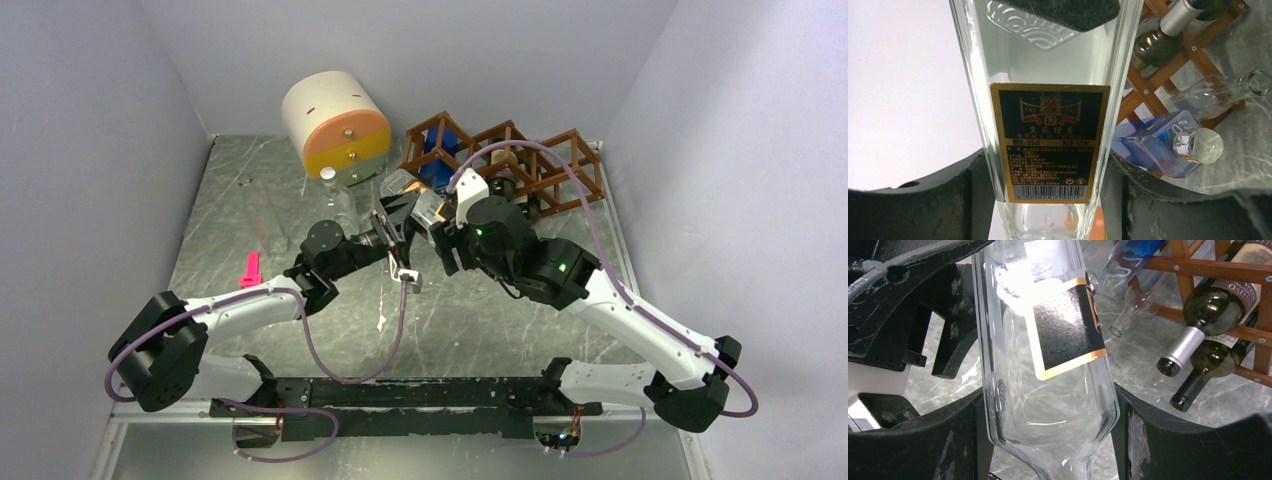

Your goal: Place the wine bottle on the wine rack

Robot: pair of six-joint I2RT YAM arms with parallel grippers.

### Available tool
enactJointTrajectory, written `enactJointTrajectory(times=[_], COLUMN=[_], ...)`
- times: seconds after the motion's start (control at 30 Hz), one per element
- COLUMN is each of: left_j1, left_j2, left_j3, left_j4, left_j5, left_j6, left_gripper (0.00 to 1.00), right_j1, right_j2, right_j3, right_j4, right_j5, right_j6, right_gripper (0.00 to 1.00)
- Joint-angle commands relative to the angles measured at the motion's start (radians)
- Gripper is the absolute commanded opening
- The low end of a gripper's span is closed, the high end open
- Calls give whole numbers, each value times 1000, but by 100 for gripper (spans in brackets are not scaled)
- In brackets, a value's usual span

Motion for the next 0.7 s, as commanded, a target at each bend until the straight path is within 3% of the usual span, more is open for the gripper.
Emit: enactJointTrajectory(times=[0.0,0.17,0.23,0.3,0.4,0.43,0.53,0.57,0.6,0.63,0.67], left_j1=[-38,-39,-38,-39,-38,-38,-39,-38,-38,-38,-38], left_j2=[-54,-51,-51,-49,-44,-43,-42,-41,-40,-39,-38], left_j3=[81,86,87,93,101,102,95,93,94,94,96], left_j4=[119,109,114,108,91,93,100,95,80,64,53], left_j5=[71,48,44,43,38,30,17,11,6,1,-4], left_j6=[-20,-27,-41,-49,-81,-110,-178,-197,-210,-225,-242], left_gripper=[7,7,7,7,12,20,65,75,94,100,99], right_j1=[5,5,5,5,5,6,5,5,5,4,4], right_j2=[28,29,28,29,24,21,7,2,-5,-11,-17], right_j3=[-8,-15,-16,-12,-10,-9,-7,-7,-8,-8,-8], right_j4=[135,147,153,154,156,157,161,163,167,169,169], right_j5=[-27,-32,-42,-49,-39,-29,10,21,36,60,71], right_j6=[13,14,11,10,16,18,29,32,37,43,49], right_gripper=[72,75,71,51,10,0,0,0,0,0,0])
